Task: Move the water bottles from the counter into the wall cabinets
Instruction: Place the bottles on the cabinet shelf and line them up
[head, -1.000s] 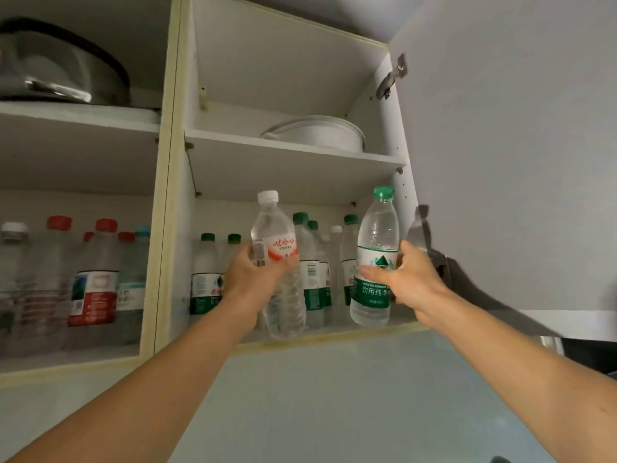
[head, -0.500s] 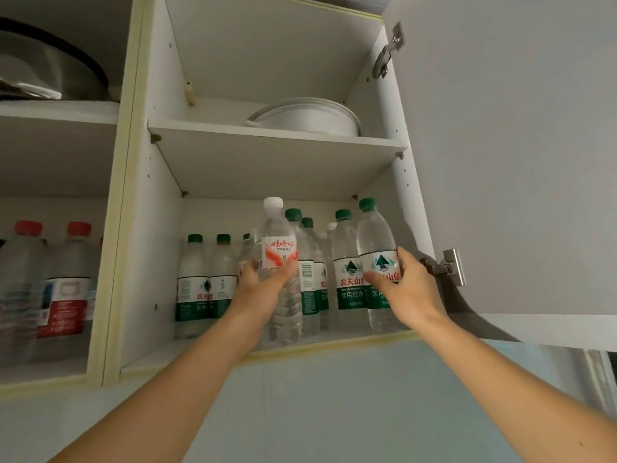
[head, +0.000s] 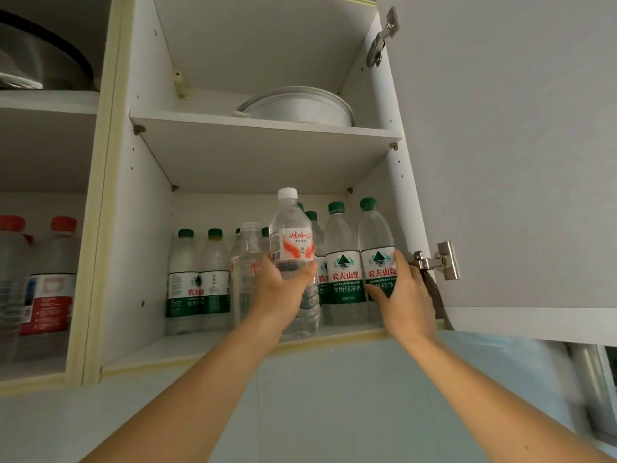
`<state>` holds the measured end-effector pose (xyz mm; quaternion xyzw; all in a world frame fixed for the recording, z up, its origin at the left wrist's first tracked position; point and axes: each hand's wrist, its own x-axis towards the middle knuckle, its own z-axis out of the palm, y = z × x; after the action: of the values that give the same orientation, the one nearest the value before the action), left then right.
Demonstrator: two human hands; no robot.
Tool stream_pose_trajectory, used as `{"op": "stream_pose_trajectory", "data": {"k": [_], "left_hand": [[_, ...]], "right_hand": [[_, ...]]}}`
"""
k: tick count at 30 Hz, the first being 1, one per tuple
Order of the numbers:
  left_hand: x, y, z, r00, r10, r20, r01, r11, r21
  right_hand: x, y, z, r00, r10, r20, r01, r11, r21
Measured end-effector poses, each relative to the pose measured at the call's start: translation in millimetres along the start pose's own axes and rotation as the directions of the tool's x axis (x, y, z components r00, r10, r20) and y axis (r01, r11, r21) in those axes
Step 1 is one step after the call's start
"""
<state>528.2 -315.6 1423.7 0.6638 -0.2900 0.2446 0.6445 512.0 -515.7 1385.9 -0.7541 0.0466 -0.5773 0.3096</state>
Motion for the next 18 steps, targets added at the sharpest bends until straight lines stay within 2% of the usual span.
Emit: {"op": "stream_pose_trajectory", "data": {"k": [6,8,12,14,16,18], "left_hand": [[-9,6,1,0.998,0.04,0.038,-0.043,0.997,0.071],[-10,10,-4,0.998,0.05,0.05,-0.056,0.988,0.146],[-7,17,-17,0.993,0.015,0.114,-0.049,0.955,0.294],[-3,22,-24,0.986,-0.021,0.166,-0.035,0.944,0.327],[0,30,-35,0.977,-0.06,0.203,-0.018,0.932,0.363],[5,36,-49,0.982,-0.061,0.179,-0.003,0.94,0.34]], "right_hand": [[-5,2,-3,1.0,-0.03,0.003,0.03,1.0,-0.008],[-10,-3,-5,0.998,-0.055,-0.005,0.055,0.998,-0.032],[-30,-27,-7,0.954,-0.271,-0.126,0.274,0.962,0.011],[-37,-46,-6,0.945,-0.327,-0.021,0.326,0.933,0.149],[-39,-63,-3,0.94,-0.303,0.154,0.25,0.923,0.291],[-39,-75,1,0.925,-0.26,0.276,0.159,0.927,0.339]]}}
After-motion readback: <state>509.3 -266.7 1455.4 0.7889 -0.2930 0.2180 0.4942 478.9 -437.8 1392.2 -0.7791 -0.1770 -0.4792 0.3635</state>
